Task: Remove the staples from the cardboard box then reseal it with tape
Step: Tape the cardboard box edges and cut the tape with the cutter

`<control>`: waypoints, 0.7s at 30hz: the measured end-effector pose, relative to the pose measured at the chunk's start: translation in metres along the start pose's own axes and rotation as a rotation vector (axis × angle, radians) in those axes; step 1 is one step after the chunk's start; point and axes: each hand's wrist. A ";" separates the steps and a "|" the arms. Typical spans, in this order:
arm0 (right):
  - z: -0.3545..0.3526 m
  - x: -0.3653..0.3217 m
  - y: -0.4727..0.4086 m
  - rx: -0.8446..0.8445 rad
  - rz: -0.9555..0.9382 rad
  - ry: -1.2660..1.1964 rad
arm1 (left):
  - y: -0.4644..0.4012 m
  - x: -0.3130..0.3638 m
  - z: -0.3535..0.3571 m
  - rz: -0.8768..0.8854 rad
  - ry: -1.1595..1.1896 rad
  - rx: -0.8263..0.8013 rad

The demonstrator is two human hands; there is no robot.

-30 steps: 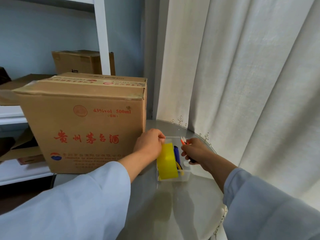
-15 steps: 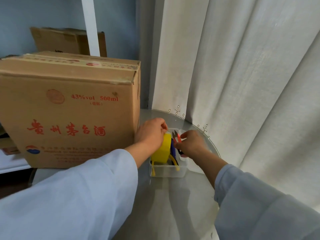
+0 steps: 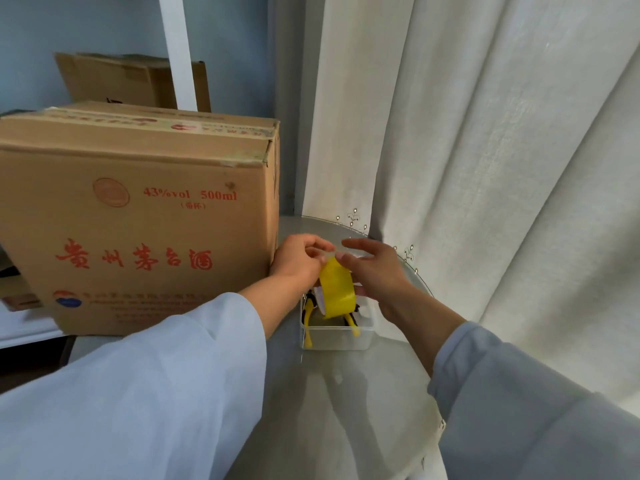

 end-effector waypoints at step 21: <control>0.020 0.015 0.008 -0.074 -0.435 0.980 | 0.019 -0.023 -0.001 -0.143 -0.146 0.037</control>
Point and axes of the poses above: each hand's wrist, its own y-axis away from the middle knuckle, its own z-axis out of the palm, x = y × z, and after that the axes turned 6 degrees about y, right-handed
